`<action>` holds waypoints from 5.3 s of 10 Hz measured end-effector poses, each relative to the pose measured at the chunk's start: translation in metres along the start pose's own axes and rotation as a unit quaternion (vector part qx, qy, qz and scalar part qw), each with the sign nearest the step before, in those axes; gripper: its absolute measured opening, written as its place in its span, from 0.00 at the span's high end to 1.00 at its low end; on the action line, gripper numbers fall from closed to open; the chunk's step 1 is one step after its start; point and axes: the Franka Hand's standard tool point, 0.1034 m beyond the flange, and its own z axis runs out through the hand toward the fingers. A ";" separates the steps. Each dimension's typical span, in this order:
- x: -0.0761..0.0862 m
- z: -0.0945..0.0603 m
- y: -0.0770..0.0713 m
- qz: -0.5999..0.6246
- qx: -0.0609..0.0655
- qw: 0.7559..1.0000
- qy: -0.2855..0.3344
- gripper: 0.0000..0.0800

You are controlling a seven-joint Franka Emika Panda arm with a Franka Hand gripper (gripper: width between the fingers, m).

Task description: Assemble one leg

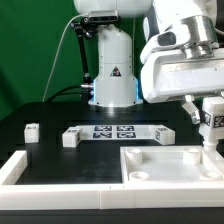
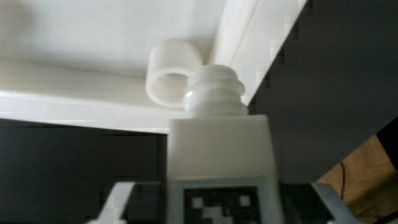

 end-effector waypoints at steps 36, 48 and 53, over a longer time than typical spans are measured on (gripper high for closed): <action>-0.008 0.038 0.024 -0.003 -0.008 1.000 0.001 0.19; 0.013 0.032 0.028 0.010 0.080 0.944 -0.320 0.19; 0.016 0.034 0.029 0.010 0.076 0.949 -0.305 0.40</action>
Offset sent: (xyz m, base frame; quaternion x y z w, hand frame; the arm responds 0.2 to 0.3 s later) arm 0.0128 -0.0032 -0.0084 -0.0063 0.0102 -0.0030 0.9999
